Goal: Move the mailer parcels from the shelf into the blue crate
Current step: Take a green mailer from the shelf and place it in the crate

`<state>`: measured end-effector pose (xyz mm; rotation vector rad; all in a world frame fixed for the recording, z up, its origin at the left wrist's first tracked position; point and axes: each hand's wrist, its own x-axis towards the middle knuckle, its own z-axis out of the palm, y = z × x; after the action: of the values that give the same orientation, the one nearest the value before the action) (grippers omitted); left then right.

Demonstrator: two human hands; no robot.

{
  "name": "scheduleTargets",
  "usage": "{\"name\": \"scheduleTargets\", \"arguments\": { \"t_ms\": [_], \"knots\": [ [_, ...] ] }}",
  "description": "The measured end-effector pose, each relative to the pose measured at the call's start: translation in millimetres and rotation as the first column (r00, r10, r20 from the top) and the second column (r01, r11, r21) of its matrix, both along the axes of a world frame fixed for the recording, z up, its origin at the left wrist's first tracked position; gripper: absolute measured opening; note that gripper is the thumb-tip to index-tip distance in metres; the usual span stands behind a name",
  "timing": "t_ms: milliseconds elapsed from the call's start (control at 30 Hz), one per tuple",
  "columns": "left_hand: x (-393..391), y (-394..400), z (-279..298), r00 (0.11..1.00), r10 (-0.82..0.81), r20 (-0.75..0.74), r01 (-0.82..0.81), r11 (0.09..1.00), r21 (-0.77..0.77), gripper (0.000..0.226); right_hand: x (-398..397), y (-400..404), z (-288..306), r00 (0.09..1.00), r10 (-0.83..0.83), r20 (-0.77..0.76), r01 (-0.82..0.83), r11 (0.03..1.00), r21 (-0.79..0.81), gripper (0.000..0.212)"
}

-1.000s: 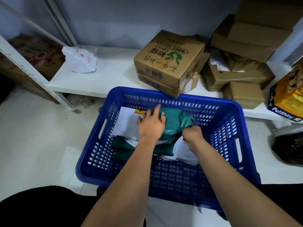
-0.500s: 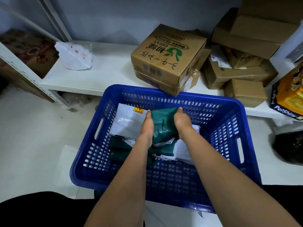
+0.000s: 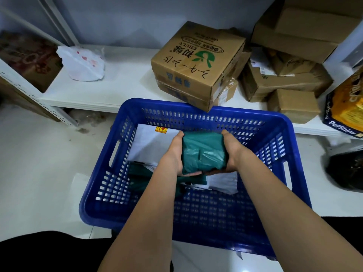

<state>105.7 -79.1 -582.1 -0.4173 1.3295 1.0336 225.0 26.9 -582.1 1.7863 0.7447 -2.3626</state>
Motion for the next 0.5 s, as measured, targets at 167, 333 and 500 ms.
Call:
{"name": "scheduleTargets", "arguments": {
  "t_ms": [167, 333, 500],
  "knots": [
    [10, -3, -1, 0.992, -0.1, -0.083, 0.109, 0.988, 0.113, 0.059, 43, -3, 15, 0.999, -0.003, -0.044, 0.004, 1.0, 0.026, 0.032],
    [37, -20, -14, 0.983, -0.112, -0.147, 0.14, 0.97, 0.198, 0.034, 63, -17, 0, 0.99, -0.072, -0.121, 0.082, 0.993, 0.08, 0.033],
    [40, -33, -39, 0.971, -0.015, -0.238, 0.1, 0.931, 0.351, 0.05, 53, -36, -46, 0.985, 0.042, -0.169, -0.005, 0.977, 0.214, 0.05]
  ]
}}
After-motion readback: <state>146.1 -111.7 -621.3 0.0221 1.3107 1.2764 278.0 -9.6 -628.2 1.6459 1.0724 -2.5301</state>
